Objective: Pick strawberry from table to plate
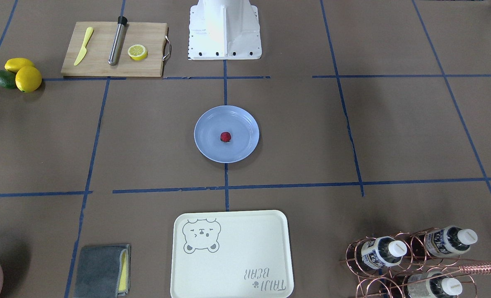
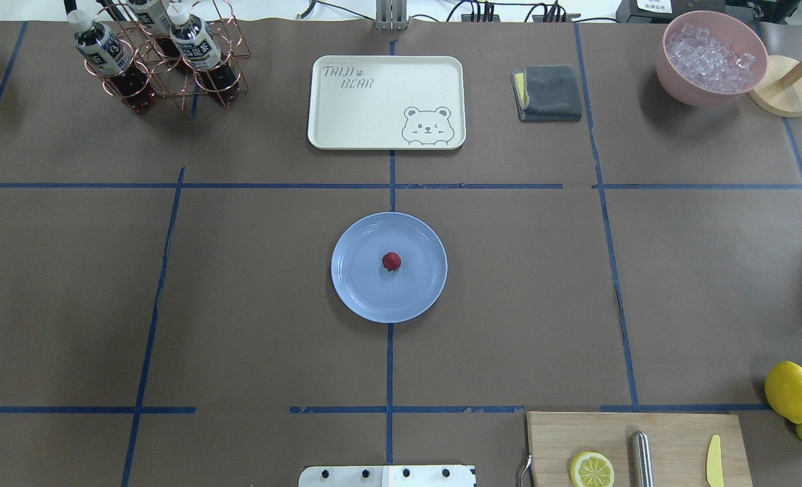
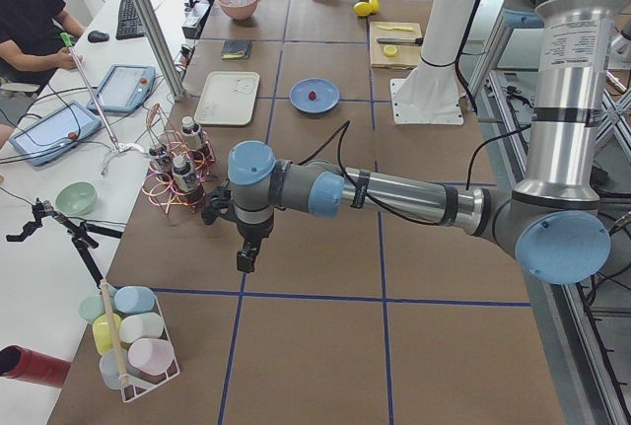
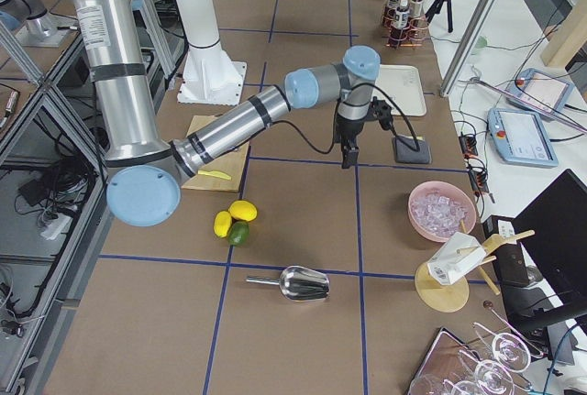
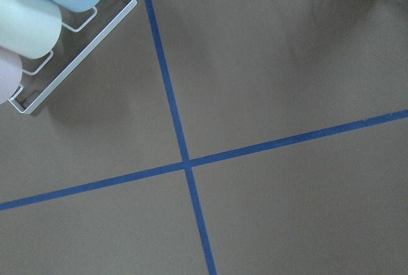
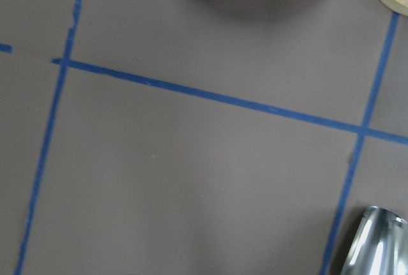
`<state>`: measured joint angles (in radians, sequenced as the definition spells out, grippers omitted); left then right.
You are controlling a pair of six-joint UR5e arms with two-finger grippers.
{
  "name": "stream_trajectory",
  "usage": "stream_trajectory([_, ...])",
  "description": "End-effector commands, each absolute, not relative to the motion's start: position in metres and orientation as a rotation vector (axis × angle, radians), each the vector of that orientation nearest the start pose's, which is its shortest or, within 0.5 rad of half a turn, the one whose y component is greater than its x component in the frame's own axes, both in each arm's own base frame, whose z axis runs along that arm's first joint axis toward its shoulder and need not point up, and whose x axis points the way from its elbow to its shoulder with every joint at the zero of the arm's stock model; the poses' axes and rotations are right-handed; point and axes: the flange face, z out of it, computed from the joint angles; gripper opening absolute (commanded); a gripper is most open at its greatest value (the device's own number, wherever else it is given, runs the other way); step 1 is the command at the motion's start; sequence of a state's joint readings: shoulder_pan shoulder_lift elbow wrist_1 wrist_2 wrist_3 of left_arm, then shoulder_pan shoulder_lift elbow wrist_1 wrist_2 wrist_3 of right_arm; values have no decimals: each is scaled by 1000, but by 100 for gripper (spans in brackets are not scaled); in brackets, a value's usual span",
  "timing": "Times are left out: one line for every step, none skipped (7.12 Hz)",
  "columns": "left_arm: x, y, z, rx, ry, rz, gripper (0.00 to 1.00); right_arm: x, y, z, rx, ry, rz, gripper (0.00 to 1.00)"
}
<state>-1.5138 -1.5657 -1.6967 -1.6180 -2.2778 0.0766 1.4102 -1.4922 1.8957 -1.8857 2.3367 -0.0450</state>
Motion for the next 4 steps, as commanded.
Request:
stream_trajectory([-46, -473, 650, 99, 707, 202, 100, 43, -485, 577, -15, -796, -198, 100])
stream_trajectory([-47, -471, 652, 92, 708, 197, 100, 42, -496, 573, -7, -799, -200, 100])
stream_trajectory([-52, -470, 653, 92, 707, 185, 100, 53, -491, 579, 24, -800, -192, 100])
stream_trajectory([-55, -470, 652, 90, 709, 178, 100, 58, -466, 606, 27, -806, -180, 100])
